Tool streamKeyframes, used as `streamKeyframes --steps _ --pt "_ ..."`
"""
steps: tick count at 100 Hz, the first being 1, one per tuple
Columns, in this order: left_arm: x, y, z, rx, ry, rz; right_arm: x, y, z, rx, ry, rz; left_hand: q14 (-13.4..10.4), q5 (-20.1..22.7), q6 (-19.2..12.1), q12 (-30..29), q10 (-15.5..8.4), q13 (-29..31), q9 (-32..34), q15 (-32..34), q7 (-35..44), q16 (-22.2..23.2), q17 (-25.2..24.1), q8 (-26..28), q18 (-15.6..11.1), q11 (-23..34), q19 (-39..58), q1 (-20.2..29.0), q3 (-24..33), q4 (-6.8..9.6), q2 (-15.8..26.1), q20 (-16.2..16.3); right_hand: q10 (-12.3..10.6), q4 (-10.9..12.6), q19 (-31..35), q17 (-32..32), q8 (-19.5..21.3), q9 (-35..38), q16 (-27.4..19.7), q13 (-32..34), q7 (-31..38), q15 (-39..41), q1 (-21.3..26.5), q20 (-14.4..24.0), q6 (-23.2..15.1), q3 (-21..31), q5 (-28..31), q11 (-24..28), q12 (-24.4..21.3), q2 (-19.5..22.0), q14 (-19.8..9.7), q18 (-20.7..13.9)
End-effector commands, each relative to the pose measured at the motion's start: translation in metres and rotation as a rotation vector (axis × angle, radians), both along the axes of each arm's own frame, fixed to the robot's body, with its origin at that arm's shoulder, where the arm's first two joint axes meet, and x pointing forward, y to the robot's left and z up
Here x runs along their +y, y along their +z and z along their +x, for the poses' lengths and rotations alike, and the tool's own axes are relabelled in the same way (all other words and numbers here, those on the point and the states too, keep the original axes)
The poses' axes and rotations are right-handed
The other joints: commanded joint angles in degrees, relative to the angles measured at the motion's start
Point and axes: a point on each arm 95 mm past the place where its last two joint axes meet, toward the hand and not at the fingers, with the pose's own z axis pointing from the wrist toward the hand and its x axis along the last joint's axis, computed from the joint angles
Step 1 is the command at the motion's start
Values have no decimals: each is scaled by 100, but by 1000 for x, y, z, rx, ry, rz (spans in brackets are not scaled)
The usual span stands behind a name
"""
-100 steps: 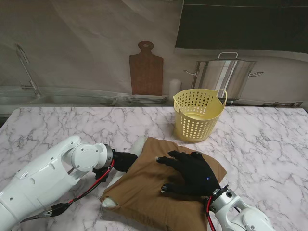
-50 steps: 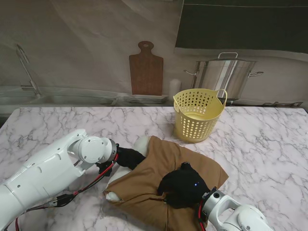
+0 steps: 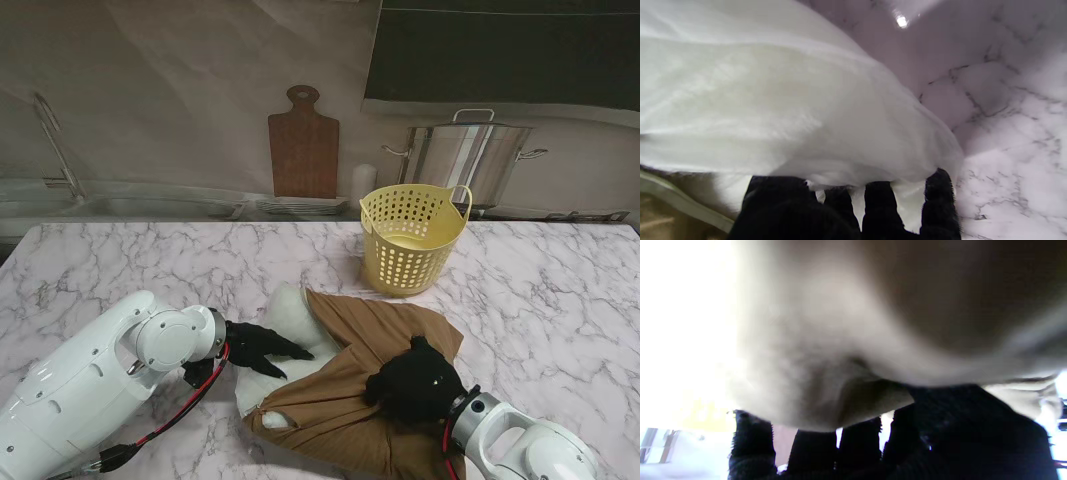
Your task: Remove the pillowcase from the pillow and put it in the laundry basket
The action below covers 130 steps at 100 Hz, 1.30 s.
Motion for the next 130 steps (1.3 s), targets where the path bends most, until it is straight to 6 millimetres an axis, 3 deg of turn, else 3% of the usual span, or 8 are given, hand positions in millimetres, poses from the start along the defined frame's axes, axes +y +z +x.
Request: streamKeyframes --steps 1,23,38,56,64,82,94,130 --pt "33 -33 -9 94 36 113 -25 -20 4 54 -78 -51 1396 242 776 75 1125 121 -12 123 455 -88 -89 75 152 195 722 519 275 235 -361 -2 167 491 317 71 640 417 437 625 1283 753 1085 133 -321 1164 1023 480 61 226 183 94" --pt "36 -36 -11 106 30 143 -43 -33 12 62 -142 -88 1384 234 758 72 1116 120 -28 121 447 -95 -77 71 141 189 699 512 283 241 -380 17 219 584 410 83 81 386 391 540 625 703 926 149 -216 670 836 249 65 258 198 74" --pt "40 -37 -12 111 34 157 -50 -38 13 83 -151 -154 1385 215 765 69 1121 112 -49 118 435 -97 -73 66 126 182 685 496 282 242 -387 31 233 683 450 95 -1882 399 89 501 1017 766 225 190 -431 -141 265 71 189 32 135 51" --pt "50 -35 -11 100 61 173 -55 -38 11 107 -155 -199 1385 221 763 70 1119 120 -42 122 437 -97 -57 66 121 186 683 512 294 246 -388 51 231 696 372 -41 -2403 -12 -14 250 1002 578 -493 182 -368 -481 439 128 -397 -430 166 54" --pt "54 -35 -11 93 74 179 -55 -36 10 109 -150 -196 1394 218 771 69 1124 112 -45 121 436 -96 -58 64 109 185 682 490 284 243 -390 59 307 511 353 -77 -2263 -222 -52 130 1174 513 -1219 197 -297 -1194 628 73 -883 -537 216 70" --pt "57 -31 -11 60 92 170 -46 -37 13 140 -147 -51 1397 216 786 69 1141 106 -55 123 437 -95 -70 64 127 182 673 440 273 238 -404 69 570 937 207 -298 -994 -235 -47 -54 819 520 -2607 212 454 -1713 2149 100 -1044 1022 425 148" --pt "57 -28 -11 46 89 176 -42 -36 15 137 -142 -3 1397 189 798 67 1157 101 -72 123 428 -94 -71 62 120 177 665 395 268 234 -407 70 644 1119 174 -326 -929 -83 -14 -31 1010 606 -1854 298 694 -3320 2814 229 -1058 2270 486 152" --pt "48 6 -26 -217 63 35 -28 -38 21 123 -125 32 1430 451 958 137 1343 362 271 279 575 13 44 128 138 295 937 189 233 201 -223 142 653 1265 511 -1 -602 35 77 266 469 849 -1482 398 832 -1921 1766 376 -974 1061 493 188"
